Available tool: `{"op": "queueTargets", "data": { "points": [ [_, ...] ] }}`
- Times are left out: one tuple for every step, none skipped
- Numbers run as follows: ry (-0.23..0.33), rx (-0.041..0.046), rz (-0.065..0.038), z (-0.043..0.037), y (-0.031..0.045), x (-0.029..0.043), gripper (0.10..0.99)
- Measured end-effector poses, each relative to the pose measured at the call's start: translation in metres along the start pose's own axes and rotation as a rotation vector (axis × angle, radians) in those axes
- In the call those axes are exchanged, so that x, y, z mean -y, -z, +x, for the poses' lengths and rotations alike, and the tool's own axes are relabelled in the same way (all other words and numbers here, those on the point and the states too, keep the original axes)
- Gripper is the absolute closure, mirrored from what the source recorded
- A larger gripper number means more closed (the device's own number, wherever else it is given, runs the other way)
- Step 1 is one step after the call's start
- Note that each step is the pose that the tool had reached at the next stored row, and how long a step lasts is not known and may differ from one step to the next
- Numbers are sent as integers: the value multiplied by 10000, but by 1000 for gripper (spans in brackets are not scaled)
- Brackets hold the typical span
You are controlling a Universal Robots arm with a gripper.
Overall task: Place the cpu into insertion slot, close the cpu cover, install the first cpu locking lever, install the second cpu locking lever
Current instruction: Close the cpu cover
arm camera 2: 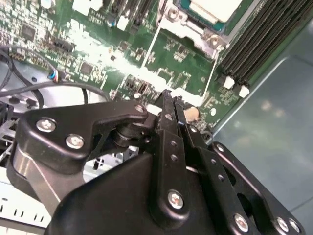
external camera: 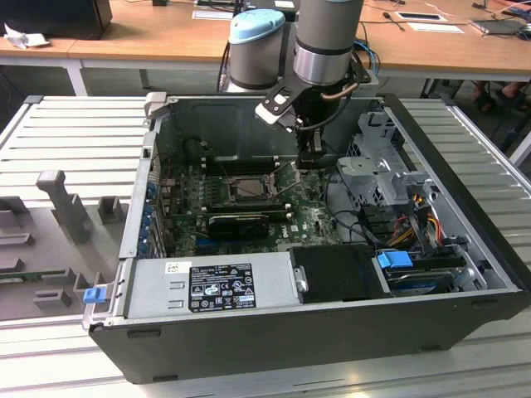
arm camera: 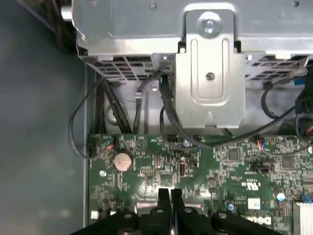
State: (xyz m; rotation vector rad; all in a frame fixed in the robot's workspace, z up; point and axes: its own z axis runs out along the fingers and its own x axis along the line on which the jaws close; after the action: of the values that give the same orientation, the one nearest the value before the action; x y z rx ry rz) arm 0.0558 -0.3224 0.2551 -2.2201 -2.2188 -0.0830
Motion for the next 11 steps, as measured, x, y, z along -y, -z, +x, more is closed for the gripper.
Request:
{"op": "queueTargets", "data": {
  "points": [
    [1,1,-1,0,-3,-8,929],
    [-1,1,-1,0,-6,-20,929],
    [0,0,-1,0,-10,-42,929],
    [1,0,-1,0,-16,-70,929],
    [1,1,0,-1,-18,-78,929],
    [0,3,-1,-1,-21,-87,929],
    [0,0,-1,-1,-31,-97,929],
    [0,-1,-1,-1,-41,-101,929],
    [1,1,-1,-2,-53,-104,929],
    [0,1,-1,-3,-65,-107,929],
    [0,1,-1,-3,-80,-110,929]
  ]
}}
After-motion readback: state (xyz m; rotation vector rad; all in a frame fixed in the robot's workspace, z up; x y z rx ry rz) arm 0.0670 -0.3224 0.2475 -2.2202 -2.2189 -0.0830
